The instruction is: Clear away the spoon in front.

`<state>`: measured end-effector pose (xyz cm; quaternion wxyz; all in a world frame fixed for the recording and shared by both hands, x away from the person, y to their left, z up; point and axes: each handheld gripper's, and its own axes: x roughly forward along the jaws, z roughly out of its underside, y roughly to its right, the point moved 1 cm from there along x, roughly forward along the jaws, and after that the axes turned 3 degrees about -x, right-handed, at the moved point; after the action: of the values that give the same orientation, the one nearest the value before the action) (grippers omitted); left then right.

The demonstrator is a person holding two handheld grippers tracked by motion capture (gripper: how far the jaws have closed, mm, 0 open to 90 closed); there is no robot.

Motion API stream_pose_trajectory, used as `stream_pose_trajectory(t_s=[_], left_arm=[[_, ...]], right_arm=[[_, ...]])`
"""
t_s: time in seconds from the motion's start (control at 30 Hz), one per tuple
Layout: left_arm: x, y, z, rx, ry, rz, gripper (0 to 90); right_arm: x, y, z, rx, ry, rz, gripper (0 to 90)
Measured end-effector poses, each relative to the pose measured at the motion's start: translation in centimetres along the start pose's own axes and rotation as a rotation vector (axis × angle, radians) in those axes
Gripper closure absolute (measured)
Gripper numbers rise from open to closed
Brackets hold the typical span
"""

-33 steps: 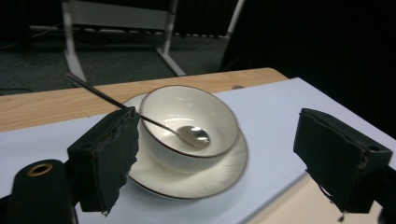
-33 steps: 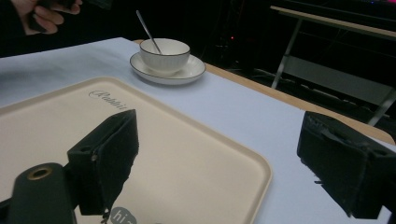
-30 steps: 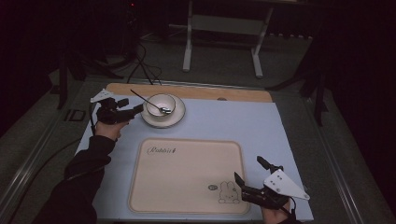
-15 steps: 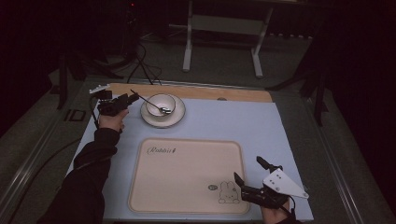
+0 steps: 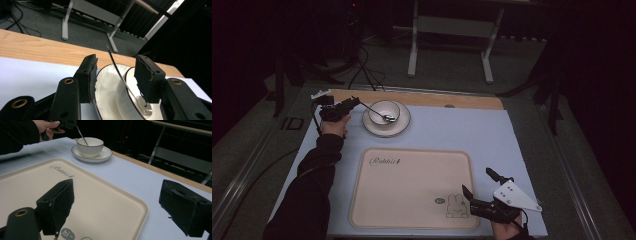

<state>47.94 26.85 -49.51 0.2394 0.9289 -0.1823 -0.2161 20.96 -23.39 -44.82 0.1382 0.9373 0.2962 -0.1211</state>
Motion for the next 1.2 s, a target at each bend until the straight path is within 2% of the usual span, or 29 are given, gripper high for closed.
stream_pose_trajectory(t_s=[0.27, 0.53, 0.7, 0.77, 0.83, 1.07, 1.2], left_arm=[[1.3, -0.1, -0.1, -0.022, 0.006, -0.023, 56.5], [1.9, -0.3, 0.0, -0.036, 0.004, -0.035, 67.9], [2.0, -0.5, 0.1, -0.046, 0.009, -0.021, 73.6], [2.1, -0.5, 0.2, -0.053, 0.011, -0.020, 78.5], [2.2, -0.4, 0.3, -0.065, 0.011, 0.000, 80.7], [1.8, 0.1, -0.2, -0.064, 0.030, 0.015, 85.9], [1.5, 0.5, -0.7, -0.075, 0.045, 0.038, 88.4]], right_arm=[[0.1, 0.1, 0.1, 0.005, -0.005, -0.004, 12.9], [0.1, 0.1, 0.1, 0.007, -0.004, -0.006, 13.3], [0.0, 0.1, 0.1, 0.004, -0.003, -0.006, 13.3], [0.0, 0.0, 0.1, 0.002, -0.004, -0.005, 13.3], [0.0, 0.0, 0.1, 0.002, -0.003, -0.004, 13.3], [0.0, 0.0, 0.1, 0.001, -0.004, -0.005, 13.4], [0.0, 0.0, 0.0, 0.000, -0.002, -0.005, 13.3]])
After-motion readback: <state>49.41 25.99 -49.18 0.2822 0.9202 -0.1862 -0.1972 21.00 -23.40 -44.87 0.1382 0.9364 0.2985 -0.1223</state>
